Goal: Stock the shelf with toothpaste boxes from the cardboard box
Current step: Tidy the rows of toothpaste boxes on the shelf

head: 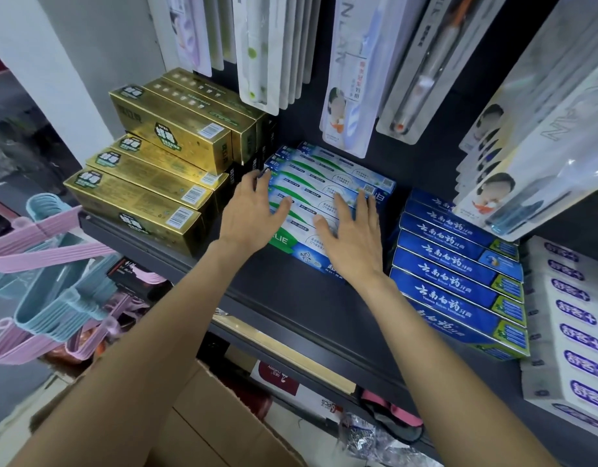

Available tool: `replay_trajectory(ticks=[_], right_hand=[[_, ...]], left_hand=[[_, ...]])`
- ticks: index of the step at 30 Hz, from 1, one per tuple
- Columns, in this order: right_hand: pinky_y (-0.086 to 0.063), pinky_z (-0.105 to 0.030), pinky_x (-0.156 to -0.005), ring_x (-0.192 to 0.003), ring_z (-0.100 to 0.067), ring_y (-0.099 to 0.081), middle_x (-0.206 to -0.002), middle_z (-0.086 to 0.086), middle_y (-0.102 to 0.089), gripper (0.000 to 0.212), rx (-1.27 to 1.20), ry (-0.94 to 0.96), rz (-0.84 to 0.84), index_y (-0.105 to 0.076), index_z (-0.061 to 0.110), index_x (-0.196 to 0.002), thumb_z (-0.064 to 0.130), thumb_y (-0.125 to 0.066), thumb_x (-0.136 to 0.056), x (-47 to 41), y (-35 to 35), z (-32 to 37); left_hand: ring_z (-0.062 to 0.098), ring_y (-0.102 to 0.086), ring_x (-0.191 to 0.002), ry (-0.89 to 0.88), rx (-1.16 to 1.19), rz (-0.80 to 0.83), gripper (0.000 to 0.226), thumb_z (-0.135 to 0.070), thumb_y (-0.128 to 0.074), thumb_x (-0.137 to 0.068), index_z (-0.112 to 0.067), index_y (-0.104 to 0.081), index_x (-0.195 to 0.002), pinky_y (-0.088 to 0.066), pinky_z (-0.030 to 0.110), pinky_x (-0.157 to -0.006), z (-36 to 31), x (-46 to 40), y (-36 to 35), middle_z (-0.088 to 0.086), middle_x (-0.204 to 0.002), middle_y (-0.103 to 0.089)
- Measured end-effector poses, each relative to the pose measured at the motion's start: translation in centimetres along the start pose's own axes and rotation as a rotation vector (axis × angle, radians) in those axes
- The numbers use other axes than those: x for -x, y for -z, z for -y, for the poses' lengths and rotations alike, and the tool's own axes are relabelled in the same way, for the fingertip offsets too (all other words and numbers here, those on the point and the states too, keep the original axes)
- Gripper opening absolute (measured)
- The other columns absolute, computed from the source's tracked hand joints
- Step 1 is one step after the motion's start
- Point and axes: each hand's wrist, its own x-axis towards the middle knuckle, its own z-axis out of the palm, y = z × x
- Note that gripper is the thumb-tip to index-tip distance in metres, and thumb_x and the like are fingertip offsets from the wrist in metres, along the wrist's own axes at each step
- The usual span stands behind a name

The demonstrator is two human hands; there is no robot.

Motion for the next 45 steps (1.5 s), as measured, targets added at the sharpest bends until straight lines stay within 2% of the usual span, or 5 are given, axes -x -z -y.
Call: replay_trajectory(ticks=[8, 15, 23, 38, 45], right_hand=[[0.005, -0.044, -0.117, -0.146, -0.022, 0.011, -0.159, -0.012, 0.002, 0.062, -0.081, -0.025, -0.026, -0.020, 0.016, -0.150, 0.046, -0.035, -0.098, 0.4, -0.4, 0.2], [0.014, -0.046, -0.114, -0.145, -0.027, 0.014, -0.158, -0.016, 0.005, 0.064, 0.025, -0.009, -0.017, -0.015, 0.016, -0.150, 0.048, -0.031, -0.097, -0.3, -0.4, -0.4], [0.013, -0.042, -0.115, -0.145, -0.029, 0.012, -0.158, -0.017, 0.004, 0.068, 0.101, 0.010, 0.034, -0.010, 0.012, -0.151, 0.051, -0.027, -0.097, -0.8, -0.1, -0.8], [0.006, -0.049, -0.117, -0.141, -0.043, 0.013, -0.154, -0.029, 0.006, 0.073, 0.088, -0.060, 0.064, -0.008, 0.011, -0.151, 0.055, -0.029, -0.096, -3.0, 0.5, -1.4], [0.012, -0.047, -0.115, -0.143, -0.035, 0.016, -0.155, -0.025, 0.011, 0.075, 0.176, 0.108, 0.073, -0.003, 0.011, -0.151, 0.055, -0.029, -0.095, -1.2, 2.1, -0.9]], left_hand=[[0.026, -0.047, -0.124, -0.068, -0.073, -0.012, 0.064, -0.045, -0.049, -0.092, -0.008, -0.035, -0.143, -0.043, 0.036, -0.094, -0.6, -1.2, -0.1, 0.008, -0.145, -0.038], [0.033, -0.024, -0.139, -0.066, -0.192, 0.081, 0.074, -0.055, -0.037, -0.093, -0.011, -0.019, -0.149, -0.030, 0.040, -0.108, -1.5, -2.9, -0.5, 0.017, -0.156, -0.013], [0.029, -0.036, -0.128, -0.143, -0.205, 0.074, 0.067, -0.054, -0.040, -0.092, -0.012, -0.032, -0.144, -0.035, 0.039, -0.103, -1.6, -3.4, -0.7, 0.014, -0.143, -0.036], [0.030, -0.014, -0.143, -0.166, -0.166, 0.224, 0.068, -0.050, -0.038, -0.096, -0.012, -0.020, -0.149, -0.020, 0.038, -0.113, -2.3, -5.7, -1.4, 0.018, -0.156, -0.014], [0.018, 0.004, -0.147, -0.352, -0.124, 0.212, 0.089, -0.085, -0.018, -0.068, -0.041, -0.026, -0.145, 0.003, 0.049, -0.116, -1.8, -0.8, 0.9, -0.001, -0.160, -0.003]])
